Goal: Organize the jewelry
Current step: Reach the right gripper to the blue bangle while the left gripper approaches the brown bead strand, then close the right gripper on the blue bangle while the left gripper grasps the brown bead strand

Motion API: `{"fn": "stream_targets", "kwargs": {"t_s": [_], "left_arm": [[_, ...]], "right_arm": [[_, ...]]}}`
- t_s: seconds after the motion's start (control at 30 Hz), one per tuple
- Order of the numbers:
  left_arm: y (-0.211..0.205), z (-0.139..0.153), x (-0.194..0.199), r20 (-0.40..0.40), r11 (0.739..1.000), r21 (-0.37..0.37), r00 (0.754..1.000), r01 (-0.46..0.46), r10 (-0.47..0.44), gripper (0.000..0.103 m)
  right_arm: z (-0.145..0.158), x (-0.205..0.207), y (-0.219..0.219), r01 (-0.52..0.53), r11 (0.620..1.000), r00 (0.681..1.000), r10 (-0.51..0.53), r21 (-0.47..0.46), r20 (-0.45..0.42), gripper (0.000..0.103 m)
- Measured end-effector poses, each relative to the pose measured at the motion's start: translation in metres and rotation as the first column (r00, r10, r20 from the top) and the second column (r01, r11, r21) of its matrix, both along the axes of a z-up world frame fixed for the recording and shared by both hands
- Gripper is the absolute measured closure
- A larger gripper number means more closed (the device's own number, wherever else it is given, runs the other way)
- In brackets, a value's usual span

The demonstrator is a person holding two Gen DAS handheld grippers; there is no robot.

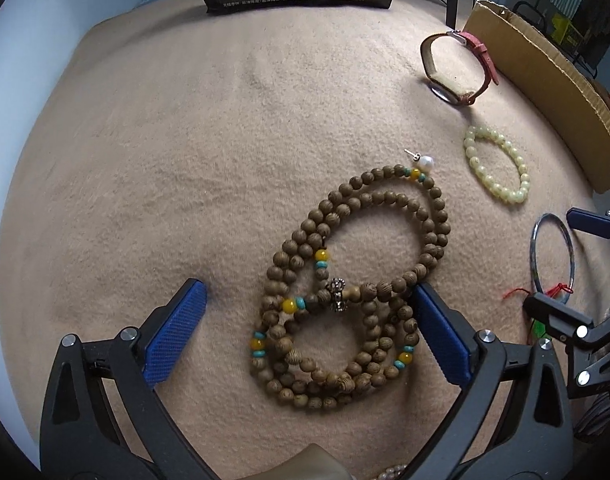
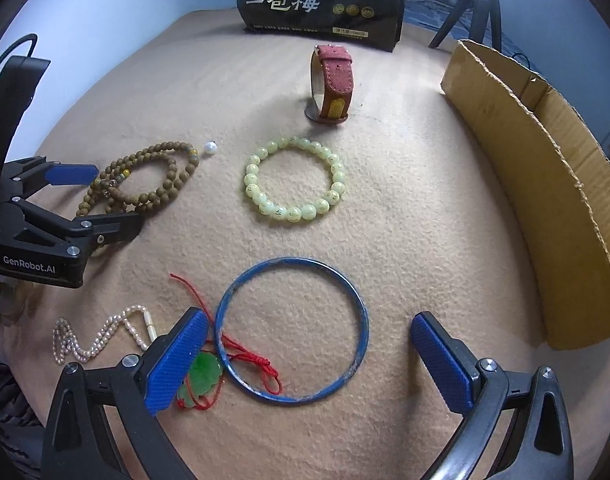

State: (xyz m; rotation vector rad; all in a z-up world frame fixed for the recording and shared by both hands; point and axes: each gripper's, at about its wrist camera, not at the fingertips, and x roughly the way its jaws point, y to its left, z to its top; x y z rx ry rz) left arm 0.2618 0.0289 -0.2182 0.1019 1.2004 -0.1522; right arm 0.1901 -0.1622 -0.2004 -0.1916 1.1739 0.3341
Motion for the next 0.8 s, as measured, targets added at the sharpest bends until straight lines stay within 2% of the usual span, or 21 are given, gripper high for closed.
{"fn": "stream_targets", "kwargs": {"t_s": [0.1, 0.3, 0.37, 0.4, 0.53, 0.67, 0.8], "left_arm": [[-0.004, 0.003, -0.008, 0.010, 1.000, 0.001, 1.000, 0.001, -0.001, 0.004], [-0.019, 0.013, -0.022, 0.027, 1.000, 0.005, 1.000, 0.009, -0.009, 0.024], [-0.022, 0.015, -0.021, 0.035, 1.000, 0.005, 0.999, 0.010, -0.010, 0.038], [-0.025, 0.015, -0.023, 0.038, 1.000, 0.004, 0.999, 0.011, -0.012, 0.042], [-0.032, 0.016, -0.022, 0.047, 1.000, 0.008, 0.999, 0.012, -0.012, 0.061], [-0.024, 0.021, -0.033, 0.054, 1.000, 0.009, 0.998, 0.015, -0.015, 0.077], [-0.023, 0.025, -0.042, 0.059, 1.000, 0.016, 0.998, 0.018, -0.019, 0.083]], "right_arm": [[-0.002, 0.004, 0.004, -0.019, 0.999, 1.000, 0.019, -0.027, -0.016, 0.000], [-0.003, 0.007, 0.006, -0.016, 0.999, 0.999, 0.015, -0.036, -0.040, 0.000], [-0.003, 0.006, 0.007, -0.019, 0.999, 0.999, 0.017, -0.036, -0.045, 0.005], [-0.002, 0.006, 0.006, -0.024, 0.999, 0.999, 0.022, -0.031, -0.048, 0.007], [0.004, 0.003, 0.008, -0.045, 0.999, 0.998, 0.044, -0.018, -0.040, 0.027], [0.005, 0.001, 0.008, -0.055, 0.998, 0.998, 0.054, -0.013, -0.035, 0.029], [0.009, -0.001, 0.005, -0.059, 0.998, 0.998, 0.060, 0.006, -0.034, 0.029]]}}
